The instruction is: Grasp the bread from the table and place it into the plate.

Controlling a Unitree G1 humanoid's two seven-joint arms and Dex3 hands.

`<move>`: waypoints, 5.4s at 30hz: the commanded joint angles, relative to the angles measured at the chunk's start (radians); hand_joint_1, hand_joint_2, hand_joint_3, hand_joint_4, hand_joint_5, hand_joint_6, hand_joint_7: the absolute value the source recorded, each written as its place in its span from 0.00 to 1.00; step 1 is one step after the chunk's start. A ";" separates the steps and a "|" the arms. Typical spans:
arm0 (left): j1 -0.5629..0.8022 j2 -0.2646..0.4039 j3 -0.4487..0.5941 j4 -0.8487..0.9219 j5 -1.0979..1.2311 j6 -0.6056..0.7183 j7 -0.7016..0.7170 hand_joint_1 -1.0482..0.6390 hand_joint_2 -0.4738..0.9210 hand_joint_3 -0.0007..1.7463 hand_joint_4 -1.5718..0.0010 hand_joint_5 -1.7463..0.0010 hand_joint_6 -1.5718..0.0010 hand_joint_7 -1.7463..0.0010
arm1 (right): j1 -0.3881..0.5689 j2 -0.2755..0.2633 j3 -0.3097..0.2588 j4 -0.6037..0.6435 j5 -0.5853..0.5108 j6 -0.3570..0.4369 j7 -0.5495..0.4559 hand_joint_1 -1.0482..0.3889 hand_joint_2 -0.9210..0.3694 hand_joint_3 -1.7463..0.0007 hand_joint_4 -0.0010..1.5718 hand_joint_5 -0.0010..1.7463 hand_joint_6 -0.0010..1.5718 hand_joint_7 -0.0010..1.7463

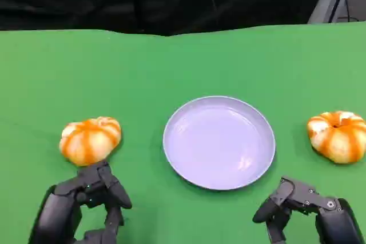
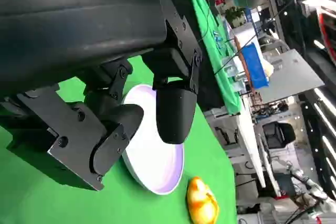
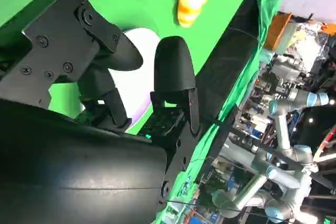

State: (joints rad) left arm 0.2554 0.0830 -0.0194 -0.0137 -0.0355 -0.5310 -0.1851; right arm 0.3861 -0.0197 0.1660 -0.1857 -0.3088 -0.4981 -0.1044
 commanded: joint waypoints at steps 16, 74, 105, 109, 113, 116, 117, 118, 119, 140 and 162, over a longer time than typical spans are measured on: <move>-0.001 0.019 0.012 0.003 0.001 -0.004 -0.004 0.65 0.59 0.83 0.49 0.00 0.52 0.09 | 0.002 -0.002 -0.003 -0.006 0.008 -0.003 -0.007 0.72 0.49 0.22 0.53 0.91 0.53 0.76; -0.766 0.237 -0.386 0.650 0.940 0.696 0.155 0.35 1.00 0.01 0.74 0.89 0.76 0.99 | -0.008 0.008 0.008 -0.009 -0.008 0.024 -0.013 0.71 0.47 0.25 0.54 0.92 0.54 0.74; -0.732 0.295 -0.380 0.440 0.836 0.316 0.530 0.54 0.65 0.63 0.45 0.00 0.57 0.00 | -0.009 0.011 0.014 -0.020 -0.004 0.045 -0.007 0.72 0.47 0.24 0.55 0.93 0.53 0.74; -0.746 0.256 -0.394 0.433 0.824 0.258 0.557 0.54 0.59 0.73 0.42 0.00 0.55 0.00 | -0.010 0.011 0.017 -0.026 -0.005 0.054 -0.006 0.71 0.47 0.24 0.55 0.94 0.53 0.74; -0.771 0.207 -0.416 0.438 0.844 0.272 0.537 0.53 0.59 0.71 0.43 0.00 0.53 0.03 | -0.006 0.016 0.024 -0.033 0.005 0.058 -0.005 0.71 0.47 0.24 0.54 0.94 0.53 0.75; -0.790 0.178 -0.431 0.450 0.847 0.281 0.515 0.53 0.59 0.68 0.44 0.00 0.54 0.04 | -0.004 0.015 0.026 -0.035 -0.001 0.057 -0.009 0.71 0.47 0.23 0.54 0.95 0.53 0.75; -0.795 0.170 -0.433 0.454 0.848 0.282 0.509 0.54 0.59 0.68 0.44 0.00 0.54 0.04 | -0.003 0.015 0.026 -0.036 -0.003 0.057 -0.010 0.71 0.47 0.23 0.54 0.95 0.53 0.75; -0.797 0.166 -0.434 0.455 0.848 0.282 0.506 0.54 0.59 0.67 0.45 0.00 0.54 0.05 | -0.002 0.015 0.027 -0.037 -0.004 0.057 -0.010 0.71 0.47 0.23 0.54 0.95 0.53 0.75; -0.797 0.166 -0.433 0.456 0.849 0.282 0.505 0.54 0.59 0.67 0.45 0.00 0.54 0.05 | -0.002 0.015 0.027 -0.037 -0.004 0.057 -0.010 0.71 0.48 0.23 0.54 0.95 0.53 0.75; -0.911 0.011 -0.533 0.702 0.859 0.280 0.546 0.53 0.65 0.57 0.48 0.00 0.58 0.00 | 0.011 0.028 0.045 -0.061 -0.015 0.084 -0.018 0.70 0.50 0.22 0.53 0.97 0.53 0.75; -0.923 0.018 -0.609 0.626 0.883 0.464 0.180 0.11 1.00 0.22 1.00 0.82 0.94 0.92 | 0.010 0.025 0.044 -0.064 -0.011 0.090 -0.016 0.72 0.50 0.21 0.54 0.97 0.54 0.75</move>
State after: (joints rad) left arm -0.6587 0.0827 -0.6296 0.6287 0.8500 -0.0781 0.0131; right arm 0.3908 0.0080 0.2128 -0.2379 -0.3295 -0.4118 -0.1155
